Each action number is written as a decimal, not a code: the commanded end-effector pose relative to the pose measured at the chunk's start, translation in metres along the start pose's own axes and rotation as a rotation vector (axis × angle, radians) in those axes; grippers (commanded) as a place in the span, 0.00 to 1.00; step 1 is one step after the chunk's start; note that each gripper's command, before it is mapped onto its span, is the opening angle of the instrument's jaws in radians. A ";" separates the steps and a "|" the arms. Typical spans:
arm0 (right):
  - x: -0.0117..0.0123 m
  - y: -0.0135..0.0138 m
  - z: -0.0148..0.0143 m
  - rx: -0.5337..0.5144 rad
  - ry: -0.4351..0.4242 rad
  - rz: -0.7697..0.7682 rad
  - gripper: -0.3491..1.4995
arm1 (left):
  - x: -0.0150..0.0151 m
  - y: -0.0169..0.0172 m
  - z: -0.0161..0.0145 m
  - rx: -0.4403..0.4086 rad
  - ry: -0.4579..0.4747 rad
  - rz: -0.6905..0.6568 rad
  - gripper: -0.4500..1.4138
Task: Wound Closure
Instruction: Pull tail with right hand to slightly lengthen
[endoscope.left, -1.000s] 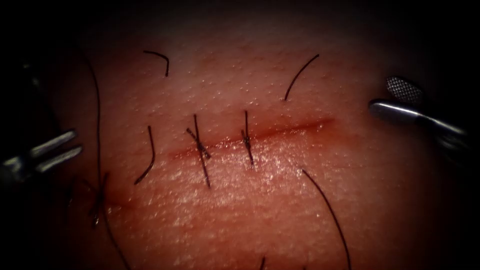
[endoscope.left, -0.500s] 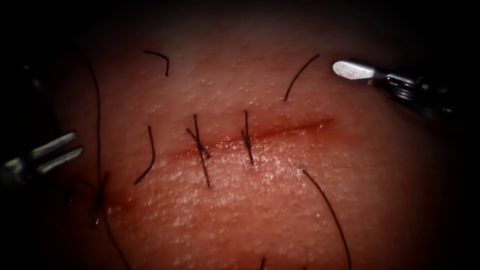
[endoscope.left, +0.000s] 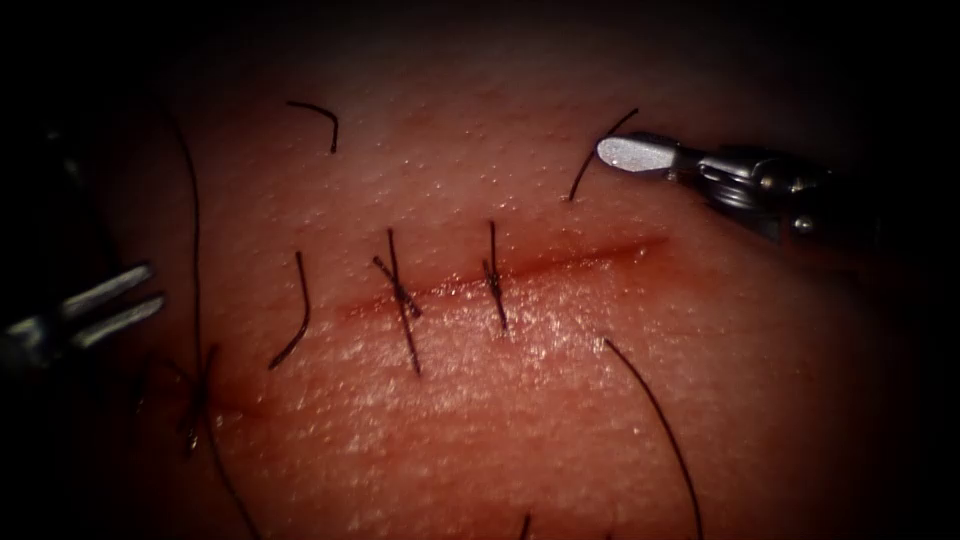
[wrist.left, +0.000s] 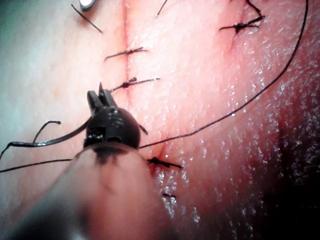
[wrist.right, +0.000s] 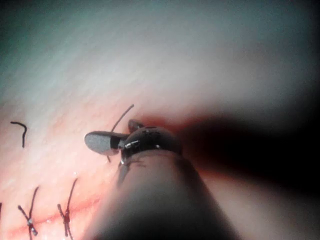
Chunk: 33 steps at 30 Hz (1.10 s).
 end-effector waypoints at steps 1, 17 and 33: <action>0.0004 -0.0001 0.0017 -0.004 -0.001 -0.003 0.98 | -0.0001 0.0000 0.0007 0.001 0.002 0.001 0.00; 0.0017 -0.0020 0.0017 -0.015 0.089 -0.284 0.00 | 0.0000 0.0001 0.0009 0.000 0.001 0.002 0.00; 0.0016 -0.0062 -0.0013 -0.028 0.182 -0.746 0.00 | -0.0001 0.0007 0.0023 -0.017 -0.004 0.002 0.00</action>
